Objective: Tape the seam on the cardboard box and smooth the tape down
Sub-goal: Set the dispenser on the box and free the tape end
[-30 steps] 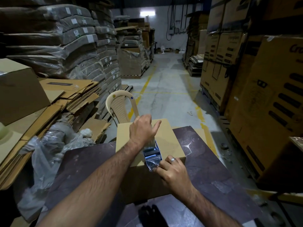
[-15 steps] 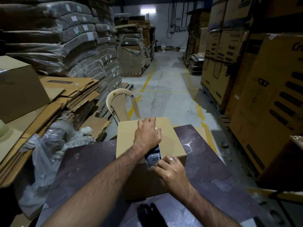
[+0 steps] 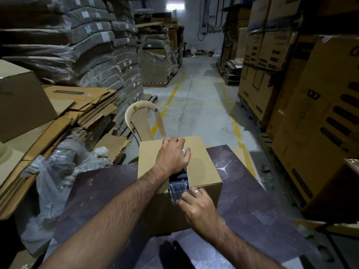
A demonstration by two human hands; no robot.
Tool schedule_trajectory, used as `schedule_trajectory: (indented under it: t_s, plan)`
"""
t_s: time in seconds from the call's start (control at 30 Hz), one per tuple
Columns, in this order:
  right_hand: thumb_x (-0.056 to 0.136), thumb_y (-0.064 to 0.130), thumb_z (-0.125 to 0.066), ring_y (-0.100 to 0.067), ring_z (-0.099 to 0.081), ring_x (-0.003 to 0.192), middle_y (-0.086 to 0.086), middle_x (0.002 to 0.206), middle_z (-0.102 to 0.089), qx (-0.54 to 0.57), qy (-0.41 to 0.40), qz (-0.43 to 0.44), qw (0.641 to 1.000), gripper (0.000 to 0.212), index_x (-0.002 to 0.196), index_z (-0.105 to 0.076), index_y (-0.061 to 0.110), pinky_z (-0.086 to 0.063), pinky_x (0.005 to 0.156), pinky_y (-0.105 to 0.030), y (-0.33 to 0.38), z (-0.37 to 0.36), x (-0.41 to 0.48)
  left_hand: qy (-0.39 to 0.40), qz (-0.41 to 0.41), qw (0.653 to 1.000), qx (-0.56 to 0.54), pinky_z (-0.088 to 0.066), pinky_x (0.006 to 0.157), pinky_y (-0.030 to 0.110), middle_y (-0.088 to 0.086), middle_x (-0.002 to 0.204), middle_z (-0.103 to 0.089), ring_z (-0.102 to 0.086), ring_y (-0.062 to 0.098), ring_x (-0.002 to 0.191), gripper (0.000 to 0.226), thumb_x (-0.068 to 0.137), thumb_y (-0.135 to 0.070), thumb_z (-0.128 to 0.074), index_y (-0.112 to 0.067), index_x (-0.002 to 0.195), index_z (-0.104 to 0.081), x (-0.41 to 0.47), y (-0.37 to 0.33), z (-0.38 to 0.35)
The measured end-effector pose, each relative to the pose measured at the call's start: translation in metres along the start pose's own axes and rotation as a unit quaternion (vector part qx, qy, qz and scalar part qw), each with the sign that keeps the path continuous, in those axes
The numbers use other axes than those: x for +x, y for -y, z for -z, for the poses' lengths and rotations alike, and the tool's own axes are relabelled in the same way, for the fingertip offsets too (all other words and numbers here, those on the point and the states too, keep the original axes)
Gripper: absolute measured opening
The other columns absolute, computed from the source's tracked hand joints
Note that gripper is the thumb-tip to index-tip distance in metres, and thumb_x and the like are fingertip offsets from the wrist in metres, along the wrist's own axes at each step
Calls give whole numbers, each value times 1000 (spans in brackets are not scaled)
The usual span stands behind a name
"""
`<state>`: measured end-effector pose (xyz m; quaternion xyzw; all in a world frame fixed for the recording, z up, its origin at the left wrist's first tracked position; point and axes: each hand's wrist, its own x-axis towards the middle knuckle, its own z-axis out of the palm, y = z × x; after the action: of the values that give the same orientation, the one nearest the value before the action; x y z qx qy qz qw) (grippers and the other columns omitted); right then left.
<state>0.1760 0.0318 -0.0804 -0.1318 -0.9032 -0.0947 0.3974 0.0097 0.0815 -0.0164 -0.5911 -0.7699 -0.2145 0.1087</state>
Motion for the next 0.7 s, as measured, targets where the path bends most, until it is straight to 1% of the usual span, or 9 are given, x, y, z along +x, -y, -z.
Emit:
schedule_trajectory:
  t_s: [0.1,0.17,0.27,0.33,0.4,0.47,0.63,0.7]
  plan:
    - [83,9,-63,-16,-46,70,0,69,-55,7,9,9,1000,15,70,-64,14,-40,56,-30,1,2,-5,28,15,999,-4,-42,93,41,12,104,-64,-56,32,99,44,87,-42,-45,-7,108,-63,6,0,3]
    - [85,8,-58,-15,-44,70,0,71,-56,13,17,13,1000,16,72,-65,14,-40,55,-28,1,3,-10,46,31,998,-11,-47,88,40,13,100,-67,-59,32,93,44,86,-43,-45,-7,101,-64,11,-2,9]
    - [94,9,-46,-15,-44,69,0,71,-56,24,25,15,999,29,74,-66,13,-42,53,-28,4,5,-16,90,54,994,-22,-52,77,37,17,93,-68,-61,32,86,42,86,-41,-47,-4,93,-66,19,-6,20]
    - [98,10,-40,-16,-46,67,0,71,-56,27,31,13,999,36,73,-66,13,-42,53,-29,3,7,-21,123,65,990,-19,-51,77,36,18,99,-68,-61,33,91,42,87,-41,-49,-4,97,-66,24,-7,23]
    - [95,9,-48,-17,-48,66,1,71,-56,33,34,16,999,27,74,-65,14,-44,52,-30,1,9,-27,150,80,985,-20,-51,82,35,17,107,-67,-61,32,97,46,86,-43,-48,-5,104,-67,27,-7,25]
    - [88,6,-55,-17,-47,66,1,72,-57,37,38,15,998,18,75,-65,14,-44,52,-31,-1,12,-29,167,90,982,-19,-51,84,36,16,110,-67,-61,31,100,49,87,-45,-48,-6,107,-67,27,-8,27]
    - [90,9,-56,-16,-48,67,2,75,-61,38,40,28,998,16,81,-68,14,-42,53,-28,-3,18,-30,172,105,979,-30,-51,84,37,16,108,-66,-60,31,96,50,87,-50,-46,-6,104,-64,25,-5,30]
    - [88,7,-58,-16,-48,67,2,77,-61,33,44,36,998,13,83,-68,14,-43,53,-28,-3,19,-30,160,119,979,-49,-51,88,40,14,114,-63,-59,32,101,57,87,-54,-48,-5,115,-55,22,-6,32]
